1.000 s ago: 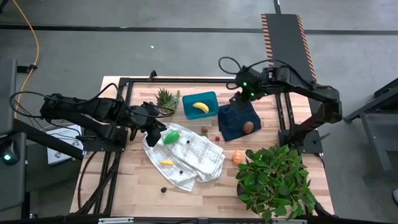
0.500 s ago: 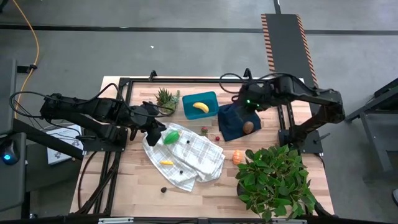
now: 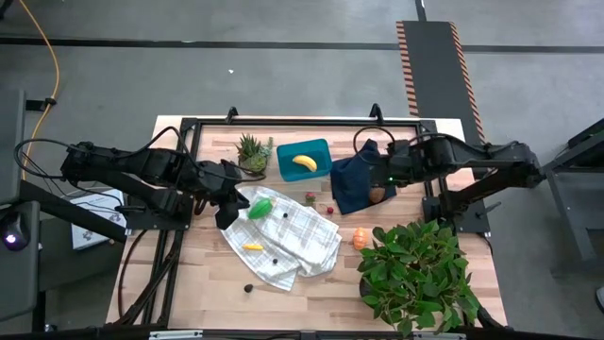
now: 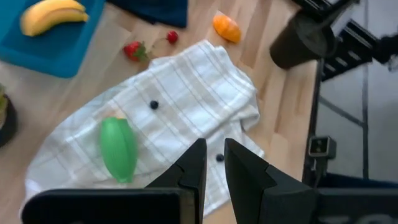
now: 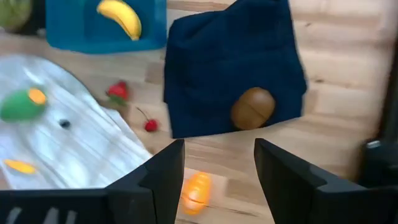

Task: Pick and placing Produce into tupperware
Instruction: Put the kiwi into the blue bin

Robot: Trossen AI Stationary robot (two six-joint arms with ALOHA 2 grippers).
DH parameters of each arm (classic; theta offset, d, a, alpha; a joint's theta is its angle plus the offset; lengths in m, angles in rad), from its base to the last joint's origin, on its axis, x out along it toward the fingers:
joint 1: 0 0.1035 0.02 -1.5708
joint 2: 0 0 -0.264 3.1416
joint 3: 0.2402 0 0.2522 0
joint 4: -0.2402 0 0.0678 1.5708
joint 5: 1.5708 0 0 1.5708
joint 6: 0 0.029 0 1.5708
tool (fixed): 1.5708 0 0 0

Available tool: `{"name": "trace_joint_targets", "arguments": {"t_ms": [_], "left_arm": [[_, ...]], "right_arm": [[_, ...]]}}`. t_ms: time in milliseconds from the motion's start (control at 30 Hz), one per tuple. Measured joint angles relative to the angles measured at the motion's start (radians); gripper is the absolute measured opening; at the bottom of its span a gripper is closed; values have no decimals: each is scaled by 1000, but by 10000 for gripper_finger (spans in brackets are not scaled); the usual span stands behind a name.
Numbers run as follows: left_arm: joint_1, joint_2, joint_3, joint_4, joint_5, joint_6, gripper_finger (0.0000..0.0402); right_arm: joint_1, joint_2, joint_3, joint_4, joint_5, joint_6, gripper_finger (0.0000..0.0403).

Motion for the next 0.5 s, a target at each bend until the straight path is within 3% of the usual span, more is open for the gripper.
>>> {"name": "trace_joint_targets", "arguments": {"t_ms": [200,500], "left_arm": [[0,0,0,-11,36,70,46],[0,0,0,-9,34,141,46]], "right_arm": [[-51,20,-30,72,-71,128,185],[-136,113,-30,89,-146,178,185]]}}
